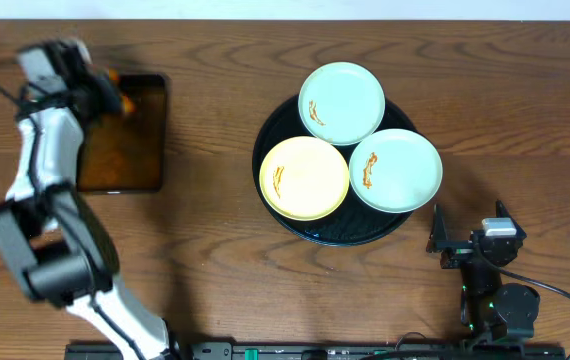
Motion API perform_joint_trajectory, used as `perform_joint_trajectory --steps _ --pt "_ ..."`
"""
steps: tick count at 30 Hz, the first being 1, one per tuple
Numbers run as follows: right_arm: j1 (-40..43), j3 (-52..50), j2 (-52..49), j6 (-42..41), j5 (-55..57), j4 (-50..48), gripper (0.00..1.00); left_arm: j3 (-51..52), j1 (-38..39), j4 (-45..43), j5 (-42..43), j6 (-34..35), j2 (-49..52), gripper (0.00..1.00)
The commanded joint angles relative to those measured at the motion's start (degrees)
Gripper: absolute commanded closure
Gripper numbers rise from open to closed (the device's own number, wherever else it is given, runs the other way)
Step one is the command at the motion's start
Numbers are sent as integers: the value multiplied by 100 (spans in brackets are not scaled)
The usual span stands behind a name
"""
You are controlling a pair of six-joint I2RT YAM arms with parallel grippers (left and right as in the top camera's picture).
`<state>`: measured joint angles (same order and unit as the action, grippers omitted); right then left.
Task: Clean dirty plates on tray and stack at the side
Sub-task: 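Lift the sponge with the left gripper and shake off water over tray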
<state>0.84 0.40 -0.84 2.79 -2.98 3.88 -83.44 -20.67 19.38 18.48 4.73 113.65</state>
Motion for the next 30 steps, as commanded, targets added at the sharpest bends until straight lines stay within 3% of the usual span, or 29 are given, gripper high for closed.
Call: perform_joint_trajectory --steps 1,10,14,22,26,30 --pt "26 -7 17 50 -28 22 1 -118 -81 -170 203 28 -487 93" --pt "26 -7 17 50 -31 20 1 -116 -81 -992 503 26 -2140 92" --pt "26 -7 20 50 -31 20 1 -109 -81 -844 481 -245 -1928 93" --pt "26 -7 17 52 -28 20 1 -109 -127 275 -9 -363 -546 93" --pt "26 -7 17 52 -28 20 1 -142 -146 212 291 -363 -944 92" --pt "26 -7 17 50 -28 20 1 -157 -144 -378 616 -358 -1967 93"
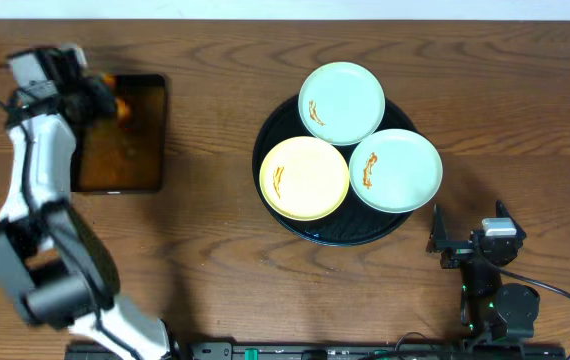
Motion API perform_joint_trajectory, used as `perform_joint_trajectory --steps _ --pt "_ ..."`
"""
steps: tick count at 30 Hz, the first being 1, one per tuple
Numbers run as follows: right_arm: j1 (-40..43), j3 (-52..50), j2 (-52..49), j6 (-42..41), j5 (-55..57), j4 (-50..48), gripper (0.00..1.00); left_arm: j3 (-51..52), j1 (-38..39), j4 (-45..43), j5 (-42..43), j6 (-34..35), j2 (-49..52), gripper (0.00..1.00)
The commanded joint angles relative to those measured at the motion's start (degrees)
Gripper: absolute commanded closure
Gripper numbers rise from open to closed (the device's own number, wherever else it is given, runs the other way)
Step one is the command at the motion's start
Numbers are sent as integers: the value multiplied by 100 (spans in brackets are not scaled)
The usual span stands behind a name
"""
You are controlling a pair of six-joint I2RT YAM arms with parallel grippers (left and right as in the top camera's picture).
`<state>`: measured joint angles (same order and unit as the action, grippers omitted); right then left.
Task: Clean dirty plates on tray and stack at the side
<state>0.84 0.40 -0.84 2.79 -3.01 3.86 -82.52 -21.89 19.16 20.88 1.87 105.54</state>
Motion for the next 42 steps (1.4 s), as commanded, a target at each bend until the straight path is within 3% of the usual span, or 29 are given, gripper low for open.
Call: perform_joint_trajectory --steps 1,5,7,9,12,14,17,20,23,26,30,32,36,39,42 --pt "26 -7 17 50 -26 22 1 -249 -15 -566 400 -74 -1482 93" --pt "26 -7 17 52 -26 24 1 -243 0 -704 302 -81 -1893 93" --pt "26 -7 17 50 -26 22 1 -177 0 -496 -192 -155 -1707 93" --pt "26 -7 17 50 -26 22 1 90 -2 -173 -787 -227 -1019 93" --pt "26 -7 17 50 -26 22 1 223 -2 354 -831 -229 -98 93" --pt "26 -7 17 50 -26 22 1 201 -13 439 -828 -229 -50 93" --pt "26 -7 17 50 -26 24 1 -48 -11 409 -675 -227 -575 93" --pt "26 -7 17 52 -26 22 1 -192 -2 -162 -33 -225 -1716 93" --pt "26 -7 17 50 -26 22 1 -181 61 -479 -76 -232 -2337 93" --pt "26 -9 17 50 -26 22 1 -50 85 -238 -527 -254 -2295 93" --pt "26 -7 17 50 -26 24 1 459 68 446 -533 -254 -1178 93" --pt "26 -7 17 50 -26 22 1 365 63 621 -439 -247 -1086 92" --pt "26 -7 17 68 -17 15 1 15 66 378 256 -162 -1840 93" --pt "24 -7 17 50 -101 -142 1 -28 76 -26 675 348 -2837 93" --pt "26 -7 17 -103 -527 -507 1 -22 133 94 680 468 -3486 93"
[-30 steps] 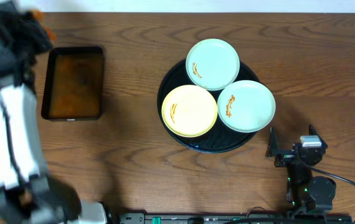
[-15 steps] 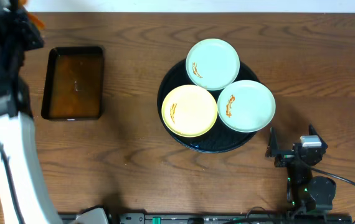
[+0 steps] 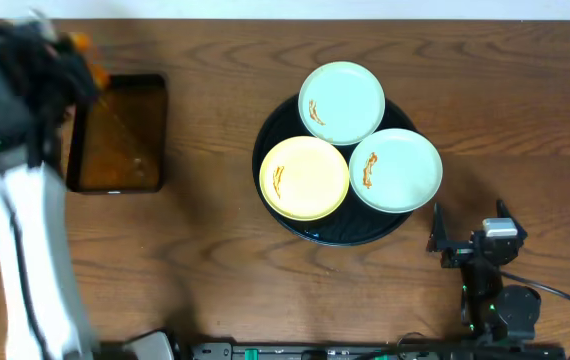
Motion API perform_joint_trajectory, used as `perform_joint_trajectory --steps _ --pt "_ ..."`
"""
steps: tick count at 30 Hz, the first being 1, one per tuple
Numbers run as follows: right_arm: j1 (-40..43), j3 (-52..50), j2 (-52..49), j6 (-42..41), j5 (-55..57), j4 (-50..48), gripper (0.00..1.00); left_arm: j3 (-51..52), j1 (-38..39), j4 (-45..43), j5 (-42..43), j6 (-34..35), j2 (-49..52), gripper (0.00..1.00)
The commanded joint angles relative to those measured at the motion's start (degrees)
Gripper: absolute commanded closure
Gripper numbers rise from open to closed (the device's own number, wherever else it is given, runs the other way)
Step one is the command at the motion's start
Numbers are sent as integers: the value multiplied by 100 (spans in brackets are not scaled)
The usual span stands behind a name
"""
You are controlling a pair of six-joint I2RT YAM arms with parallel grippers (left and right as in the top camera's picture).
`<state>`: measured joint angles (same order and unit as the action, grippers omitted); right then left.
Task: Clean dirty plates on tray and stack at the side
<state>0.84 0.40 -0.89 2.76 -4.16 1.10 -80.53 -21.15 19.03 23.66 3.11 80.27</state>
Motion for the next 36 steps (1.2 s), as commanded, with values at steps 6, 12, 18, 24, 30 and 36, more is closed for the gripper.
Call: perform_joint_trajectory --steps 6,12,18,24,30,36 --pt "26 -7 22 -592 -1510 -1215 1 -221 262 1123 437 348 -1447 93" --pt "26 1073 -575 -931 -3241 -2041 1 -114 1038 1873 616 365 -1207 93" --pt "26 4059 -3364 125 -4758 728 1 -96 1834 1871 612 363 -754 92" --pt "-20 7366 -6944 452 -5115 4806 1 -96 2470 2199 614 688 164 93" --pt "-107 8072 -9237 -1410 -5510 4459 1 -94 3075 2356 616 1316 1274 93" --pt "-1139 8078 -9951 -2024 -1851 4754 23 -94 3547 2275 612 1377 2037 92"
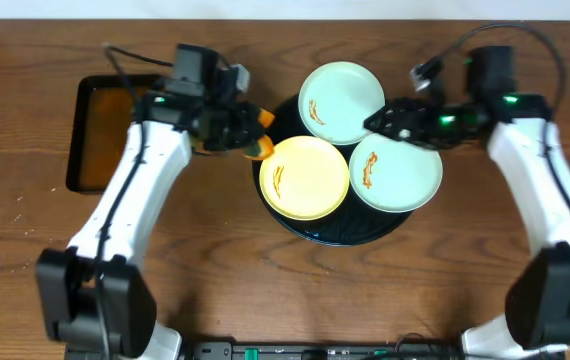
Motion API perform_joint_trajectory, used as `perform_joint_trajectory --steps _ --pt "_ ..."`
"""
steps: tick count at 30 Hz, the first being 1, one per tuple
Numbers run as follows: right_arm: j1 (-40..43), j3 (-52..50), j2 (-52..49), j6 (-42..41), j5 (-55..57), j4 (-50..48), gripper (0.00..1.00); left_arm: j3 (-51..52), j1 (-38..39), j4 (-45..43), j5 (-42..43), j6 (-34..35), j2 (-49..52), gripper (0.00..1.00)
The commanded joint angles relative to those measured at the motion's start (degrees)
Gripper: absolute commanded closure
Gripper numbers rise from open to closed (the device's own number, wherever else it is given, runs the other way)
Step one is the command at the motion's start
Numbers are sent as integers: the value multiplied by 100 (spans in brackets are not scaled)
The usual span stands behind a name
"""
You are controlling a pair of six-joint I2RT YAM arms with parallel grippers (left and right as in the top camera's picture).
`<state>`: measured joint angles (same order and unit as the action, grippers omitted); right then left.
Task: Clean dirty plates on tray and stack at the side
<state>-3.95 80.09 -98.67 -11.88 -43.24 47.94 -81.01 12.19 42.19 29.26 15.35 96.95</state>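
Observation:
Three dirty plates lie on a round black tray (pixel 336 236): a pale green plate (pixel 345 95) at the back, a yellow plate (pixel 310 180) at front left and a second pale green plate (pixel 400 175) at front right, each with an orange-brown smear. My left gripper (pixel 253 143) is shut on an orange sponge (pixel 260 148) at the yellow plate's upper left rim. From the right, my right gripper (pixel 377 122) points at the gap between the two green plates. How far its fingers are parted cannot be made out.
A dark rectangular tray (pixel 95 150) holding brownish liquid sits at the far left of the wooden table. The left arm crosses the table between it and the round tray. The right arm arches over the table's right side.
The left gripper has moved with the orange sponge from the far left corner by the rectangular tray to the yellow plate's rim. The right arm has left its spot at front right and now reaches over the plates.
At first the left gripper held the orange sponge over the rectangular tray's top left corner, and it stayed there. Then it was raised at that corner, the right arm parked throughout. Now the sponge is at the yellow plate and the right gripper is between the green plates.

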Motion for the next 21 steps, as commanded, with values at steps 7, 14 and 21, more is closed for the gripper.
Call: perform_joint_trajectory --steps 7,14,21 --pt "-1364 273 -697 -1338 3392 -138 39 -46 463 -225 55 584 1078 93" --pt "-1432 260 -748 -1346 3268 -918 55 -35 625 -466 52 601 1093 93" --pt "-1707 262 -1239 -966 3265 -1143 39 17 977 -466 -557 640 1099 93"
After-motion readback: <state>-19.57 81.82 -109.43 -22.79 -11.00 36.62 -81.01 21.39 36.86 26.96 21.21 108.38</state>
